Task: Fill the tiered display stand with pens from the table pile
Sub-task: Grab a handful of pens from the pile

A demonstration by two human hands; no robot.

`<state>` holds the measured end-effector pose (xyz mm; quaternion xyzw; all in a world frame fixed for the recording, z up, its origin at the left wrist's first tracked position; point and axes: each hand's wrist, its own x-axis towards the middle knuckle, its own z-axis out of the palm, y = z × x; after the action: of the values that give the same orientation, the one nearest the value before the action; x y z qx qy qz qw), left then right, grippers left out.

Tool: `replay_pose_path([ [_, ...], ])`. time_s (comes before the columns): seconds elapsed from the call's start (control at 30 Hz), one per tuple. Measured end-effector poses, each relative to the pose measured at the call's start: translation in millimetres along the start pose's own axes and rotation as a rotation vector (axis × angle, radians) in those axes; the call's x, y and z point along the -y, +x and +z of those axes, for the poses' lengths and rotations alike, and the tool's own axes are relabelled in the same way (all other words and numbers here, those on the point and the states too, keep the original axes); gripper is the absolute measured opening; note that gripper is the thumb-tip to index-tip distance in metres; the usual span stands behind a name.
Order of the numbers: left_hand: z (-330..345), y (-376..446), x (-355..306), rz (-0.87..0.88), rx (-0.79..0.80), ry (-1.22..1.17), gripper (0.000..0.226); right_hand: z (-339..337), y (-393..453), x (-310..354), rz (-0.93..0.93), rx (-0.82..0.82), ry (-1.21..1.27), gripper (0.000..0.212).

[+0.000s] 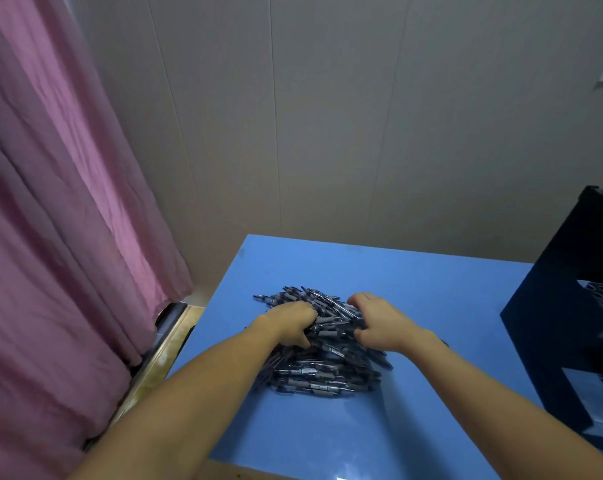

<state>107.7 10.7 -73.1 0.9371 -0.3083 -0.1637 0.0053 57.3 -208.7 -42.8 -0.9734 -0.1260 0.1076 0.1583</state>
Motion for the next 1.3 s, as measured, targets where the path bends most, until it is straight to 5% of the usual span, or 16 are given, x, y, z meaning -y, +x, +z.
replay_pose_path([
  [0.7, -35, -1, 1, -0.181, -0.229, 0.069, 0.021, -59, 1, -19, 0.123, -0.197, 0.035, 0.067],
  [1.03, -98, 32, -4, -0.102, -0.285, 0.228, 0.018, -102, -36, -54, 0.273, -0.205, -0.045, 0.065],
  [1.3, -133, 42, -75, 0.016, -0.311, 0.367, 0.014, -122, -109, -90, 0.367, -0.257, -0.087, 0.063],
])
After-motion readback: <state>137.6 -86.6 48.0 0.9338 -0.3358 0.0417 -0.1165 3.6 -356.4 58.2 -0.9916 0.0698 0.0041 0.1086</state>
